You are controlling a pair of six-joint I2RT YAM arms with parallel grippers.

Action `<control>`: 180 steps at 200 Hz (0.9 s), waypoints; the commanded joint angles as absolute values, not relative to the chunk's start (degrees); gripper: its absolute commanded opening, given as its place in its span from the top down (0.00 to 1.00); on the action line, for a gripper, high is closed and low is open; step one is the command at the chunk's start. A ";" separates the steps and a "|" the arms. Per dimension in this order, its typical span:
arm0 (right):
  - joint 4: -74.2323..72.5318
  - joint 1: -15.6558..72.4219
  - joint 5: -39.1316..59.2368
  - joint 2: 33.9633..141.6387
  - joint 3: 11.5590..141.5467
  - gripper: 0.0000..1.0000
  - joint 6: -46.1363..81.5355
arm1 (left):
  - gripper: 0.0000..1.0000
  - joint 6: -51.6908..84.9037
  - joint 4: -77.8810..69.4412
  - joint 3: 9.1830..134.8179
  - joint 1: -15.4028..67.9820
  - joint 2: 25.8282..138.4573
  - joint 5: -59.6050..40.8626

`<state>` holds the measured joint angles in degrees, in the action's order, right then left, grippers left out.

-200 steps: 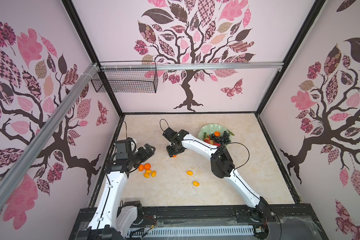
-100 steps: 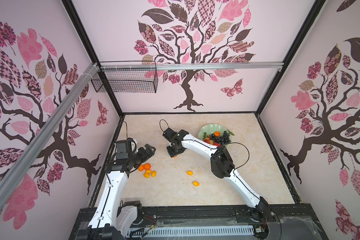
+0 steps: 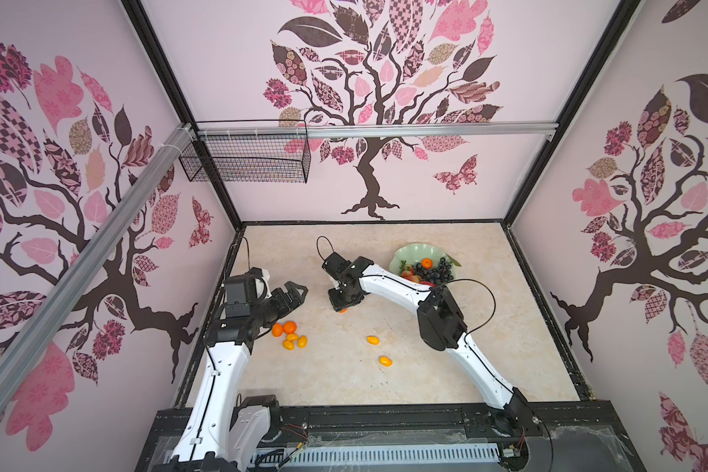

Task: Place and organize the fake fruits in the fruit bowl
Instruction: 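Lower the right gripper and close it on the small tangerine, then carry the tangerine over the bowl with the right gripper while the left gripper follows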

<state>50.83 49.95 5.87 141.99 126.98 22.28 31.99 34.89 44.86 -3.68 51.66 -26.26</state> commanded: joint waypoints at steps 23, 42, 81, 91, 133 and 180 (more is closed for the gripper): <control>41.74 49.16 8.99 126.27 115.03 0.58 25.25 | 0.02 32.66 30.61 46.18 0.61 52.35 -24.99; 38.18 47.63 9.56 120.99 108.35 0.59 26.32 | 0.02 33.73 27.70 46.67 4.81 53.11 -22.25; 32.04 41.90 11.24 109.96 94.66 0.61 28.44 | 0.02 35.16 23.11 49.66 10.09 58.01 -20.61; 31.38 40.17 11.26 107.32 91.87 0.61 28.48 | 0.02 34.99 22.54 50.86 11.75 59.71 -19.95; 31.27 33.93 10.70 100.83 85.19 0.61 27.51 | 0.02 33.67 20.75 56.45 19.98 67.01 -16.69; 30.32 30.18 6.69 95.33 80.79 0.63 27.09 | 0.02 33.13 18.37 62.70 27.42 75.70 -13.91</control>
